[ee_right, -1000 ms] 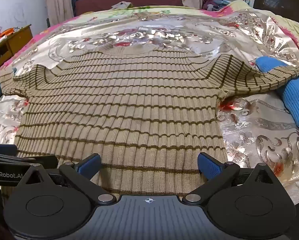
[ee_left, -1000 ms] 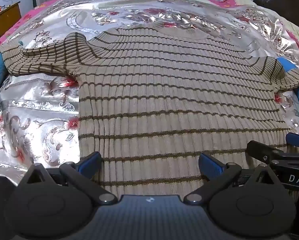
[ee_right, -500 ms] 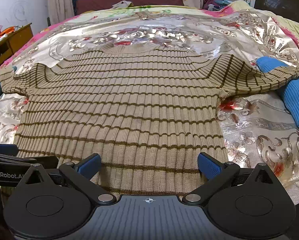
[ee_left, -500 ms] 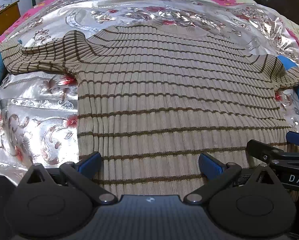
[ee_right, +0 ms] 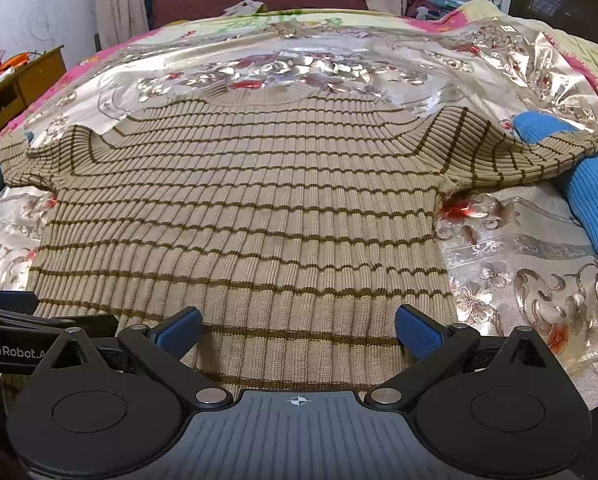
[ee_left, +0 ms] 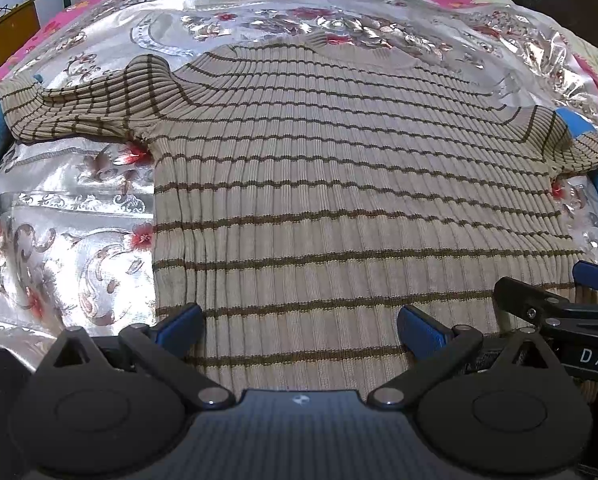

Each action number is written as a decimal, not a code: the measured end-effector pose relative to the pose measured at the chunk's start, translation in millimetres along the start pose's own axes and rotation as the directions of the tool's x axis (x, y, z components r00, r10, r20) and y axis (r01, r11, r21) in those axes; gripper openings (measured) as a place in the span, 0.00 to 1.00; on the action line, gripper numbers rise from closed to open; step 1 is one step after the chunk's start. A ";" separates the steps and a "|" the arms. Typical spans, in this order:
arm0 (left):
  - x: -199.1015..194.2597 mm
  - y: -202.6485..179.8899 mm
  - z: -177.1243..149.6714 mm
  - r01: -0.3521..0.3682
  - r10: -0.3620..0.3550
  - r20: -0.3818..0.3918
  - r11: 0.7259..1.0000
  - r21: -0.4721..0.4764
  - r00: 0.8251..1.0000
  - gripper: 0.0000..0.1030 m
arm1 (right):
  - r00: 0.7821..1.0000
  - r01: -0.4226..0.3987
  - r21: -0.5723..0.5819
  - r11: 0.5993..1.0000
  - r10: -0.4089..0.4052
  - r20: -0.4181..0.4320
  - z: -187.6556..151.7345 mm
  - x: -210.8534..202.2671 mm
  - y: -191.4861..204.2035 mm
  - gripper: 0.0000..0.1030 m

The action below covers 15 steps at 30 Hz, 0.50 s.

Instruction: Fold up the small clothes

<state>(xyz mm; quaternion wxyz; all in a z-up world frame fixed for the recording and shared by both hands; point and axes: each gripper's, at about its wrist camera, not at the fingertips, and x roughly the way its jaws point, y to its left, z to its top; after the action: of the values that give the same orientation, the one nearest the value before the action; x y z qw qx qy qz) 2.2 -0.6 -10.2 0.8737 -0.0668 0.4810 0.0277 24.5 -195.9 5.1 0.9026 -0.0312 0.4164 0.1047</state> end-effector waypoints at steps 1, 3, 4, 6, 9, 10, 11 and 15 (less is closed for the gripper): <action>0.0 0.0 -0.1 0.000 0.000 0.000 1.000 0.000 1.000 1.00 | 1.000 0.000 -0.001 1.000 0.000 -0.001 0.1 0.0 0.0 1.00; 0.2 -0.1 -0.4 0.000 0.000 0.000 1.000 0.000 1.000 1.00 | 1.000 0.000 -0.001 1.000 0.000 0.000 -0.1 0.2 -0.1 1.00; 0.3 0.1 -0.1 0.000 0.000 -0.001 1.000 0.000 1.000 1.00 | 1.000 0.000 0.000 1.000 0.000 -0.001 0.1 0.2 -0.1 1.00; 0.5 0.1 -0.4 0.000 0.000 -0.001 1.000 0.000 1.000 1.00 | 1.000 0.000 -0.001 1.000 0.000 -0.001 -0.2 0.3 -0.2 1.00; 0.5 0.0 -0.4 0.000 0.000 -0.001 1.000 0.000 1.000 1.00 | 1.000 0.000 -0.001 1.000 0.000 -0.001 -0.3 0.8 -0.5 1.00; 0.4 -0.1 -0.3 0.000 0.000 -0.001 1.000 0.000 1.000 1.00 | 1.000 0.000 -0.001 1.000 0.000 -0.001 -0.2 0.8 -0.6 1.00; 0.8 -0.2 -0.6 0.000 0.000 -0.002 1.000 0.000 1.000 1.00 | 1.000 0.000 -0.001 1.000 0.000 -0.002 -0.3 1.0 -0.8 1.00; 2.6 -1.7 -2.4 -0.002 0.002 -0.007 1.000 0.001 1.000 1.00 | 1.000 0.001 -0.002 1.000 -0.001 -0.005 0.0 1.0 -0.3 1.00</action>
<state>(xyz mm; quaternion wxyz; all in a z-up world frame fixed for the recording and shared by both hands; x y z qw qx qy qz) 1.8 -2.7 -13.5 0.8720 -0.0661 0.4841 0.0284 25.2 -196.1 4.3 0.9016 -0.0324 0.4184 0.1044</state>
